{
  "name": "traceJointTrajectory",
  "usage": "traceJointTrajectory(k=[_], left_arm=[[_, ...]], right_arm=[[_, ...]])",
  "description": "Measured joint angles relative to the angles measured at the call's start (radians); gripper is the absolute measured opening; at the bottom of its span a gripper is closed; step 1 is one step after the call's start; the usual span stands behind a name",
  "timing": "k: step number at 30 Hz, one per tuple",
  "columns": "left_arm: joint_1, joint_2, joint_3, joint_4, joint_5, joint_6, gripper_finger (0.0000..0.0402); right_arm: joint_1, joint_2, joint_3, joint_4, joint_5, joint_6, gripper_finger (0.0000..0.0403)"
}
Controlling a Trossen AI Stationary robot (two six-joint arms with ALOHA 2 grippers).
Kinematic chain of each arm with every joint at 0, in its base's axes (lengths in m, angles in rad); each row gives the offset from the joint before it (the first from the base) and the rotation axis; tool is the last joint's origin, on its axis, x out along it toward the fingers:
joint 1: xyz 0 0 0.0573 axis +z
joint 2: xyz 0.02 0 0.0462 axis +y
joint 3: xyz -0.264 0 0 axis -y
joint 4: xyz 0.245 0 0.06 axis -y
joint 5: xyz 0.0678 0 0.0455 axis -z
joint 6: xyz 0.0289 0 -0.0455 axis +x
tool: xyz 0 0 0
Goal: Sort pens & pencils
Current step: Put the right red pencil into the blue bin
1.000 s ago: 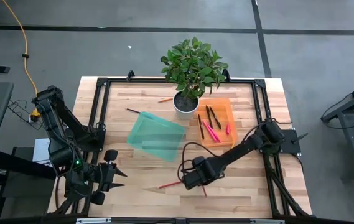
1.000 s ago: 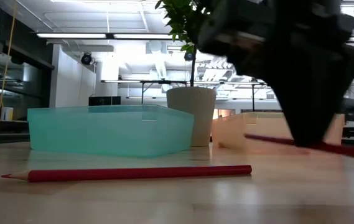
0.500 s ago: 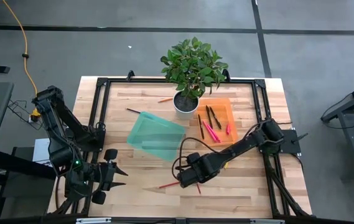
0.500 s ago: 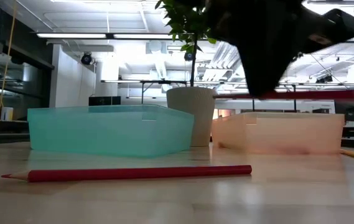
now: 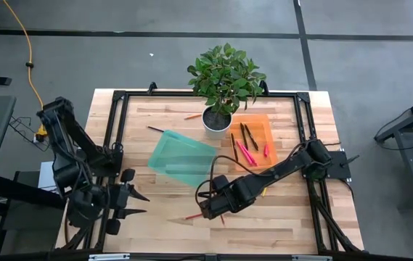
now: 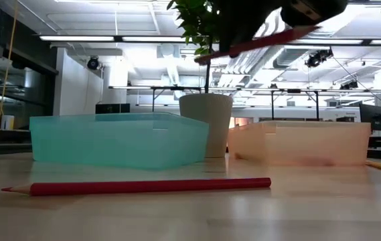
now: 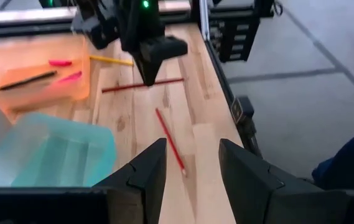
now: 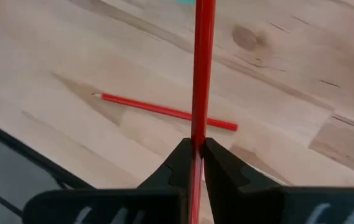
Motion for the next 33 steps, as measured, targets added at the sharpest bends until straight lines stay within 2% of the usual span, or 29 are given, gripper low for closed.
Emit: traceJointTrajectory(k=[13,23,30,33], left_arm=[[0.01,-0.1,0.001,0.115,-0.07,0.037,0.0134],[0.216,-0.099,0.001,0.231,0.23,0.202,0.0134],[0.392,-0.134,0.001,0.26,0.385,0.292,0.0134],[0.462,-0.171,0.0,0.259,0.407,0.322,0.0134]], right_arm=[[0.0,-0.001,0.085,0.001,0.064,-0.106,0.0016],[-0.003,-0.001,0.227,-0.001,0.19,-0.228,0.0016],[-0.016,-0.002,0.377,-0.042,0.288,-0.342,0.0016],[-0.02,-0.002,0.438,-0.096,0.325,-0.375,0.0016]])
